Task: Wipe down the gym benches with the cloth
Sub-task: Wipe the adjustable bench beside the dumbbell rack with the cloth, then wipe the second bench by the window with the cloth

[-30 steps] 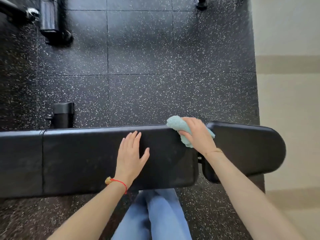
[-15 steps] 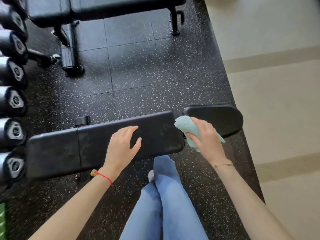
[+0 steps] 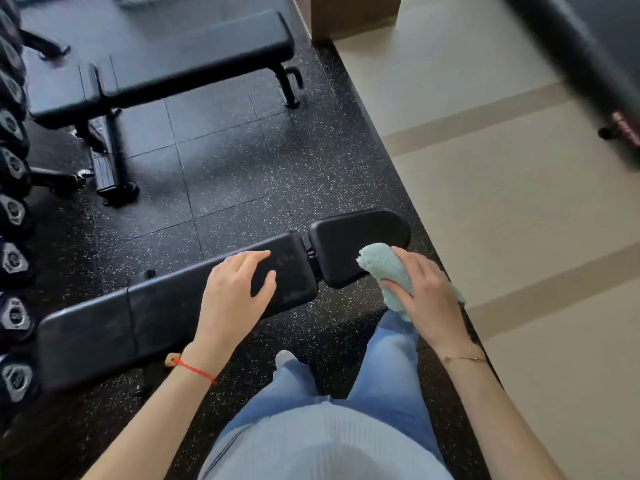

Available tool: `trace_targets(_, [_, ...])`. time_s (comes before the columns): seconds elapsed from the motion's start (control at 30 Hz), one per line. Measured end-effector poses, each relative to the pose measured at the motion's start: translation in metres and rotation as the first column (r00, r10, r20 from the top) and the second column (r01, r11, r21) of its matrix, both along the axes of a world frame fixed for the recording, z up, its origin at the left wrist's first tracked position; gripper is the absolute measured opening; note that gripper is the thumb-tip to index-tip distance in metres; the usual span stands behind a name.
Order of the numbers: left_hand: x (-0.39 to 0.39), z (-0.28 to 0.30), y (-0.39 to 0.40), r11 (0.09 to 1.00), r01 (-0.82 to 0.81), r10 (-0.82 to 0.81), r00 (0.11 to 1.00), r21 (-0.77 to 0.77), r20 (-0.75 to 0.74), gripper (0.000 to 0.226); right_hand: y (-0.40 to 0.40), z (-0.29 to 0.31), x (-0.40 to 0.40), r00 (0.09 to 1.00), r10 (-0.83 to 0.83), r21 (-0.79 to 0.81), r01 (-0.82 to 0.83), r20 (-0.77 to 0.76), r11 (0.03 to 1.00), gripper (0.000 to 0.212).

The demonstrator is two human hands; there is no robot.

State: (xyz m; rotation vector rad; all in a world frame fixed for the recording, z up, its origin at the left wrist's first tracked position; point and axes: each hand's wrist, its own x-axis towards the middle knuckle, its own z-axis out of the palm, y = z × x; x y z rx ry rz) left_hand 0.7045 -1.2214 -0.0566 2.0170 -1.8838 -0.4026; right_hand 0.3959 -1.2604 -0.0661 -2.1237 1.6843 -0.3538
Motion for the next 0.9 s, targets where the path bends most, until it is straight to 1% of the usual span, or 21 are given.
trace_targets(0.17, [-0.084, 0.01, -0.048, 1.0, 0.008, -0.008, 1.0, -0.02, 0.004, 0.028, -0.04, 0.01, -0.086, 1.0, -0.021, 0.024, 0.021, -0.014, 1.0, 0.062])
trace_targets(0.27, [-0.149, 0.013, -0.08, 0.999, -0.009, 0.009, 1.0, -0.051, 0.001, 0.026, -0.079, 0.02, -0.148, 1.0, 0.003, 0.029, -0.002, -0.013, 1.0, 0.057])
trace_targets(0.47, [-0.258, 0.028, -0.131, 0.992, -0.117, 0.112, 0.989, -0.048, -0.101, 0.026, -0.148, 0.043, -0.246, 0.998, 0.054, 0.026, -0.054, -0.037, 0.998, 0.053])
trace_targets(0.63, [-0.299, 0.038, -0.168, 0.987, -0.154, 0.148, 0.981, -0.036, -0.123, 0.027, -0.193, 0.05, -0.28, 0.999, 0.049, 0.031, -0.05, 0.006, 0.998, 0.055])
trace_targets(0.73, [-0.313, 0.04, -0.192, 0.988, -0.15, 0.146, 0.983, -0.029, -0.11, 0.027, -0.217, 0.051, -0.29, 0.998, 0.056, 0.062, -0.057, 0.018, 0.996, 0.053])
trace_targets(0.9, [-0.326, 0.037, -0.243, 0.987, -0.157, 0.154, 0.982, -0.024, -0.107, 0.027, -0.265, 0.047, -0.295, 0.997, 0.077, 0.059, -0.079, 0.03, 0.995, 0.052])
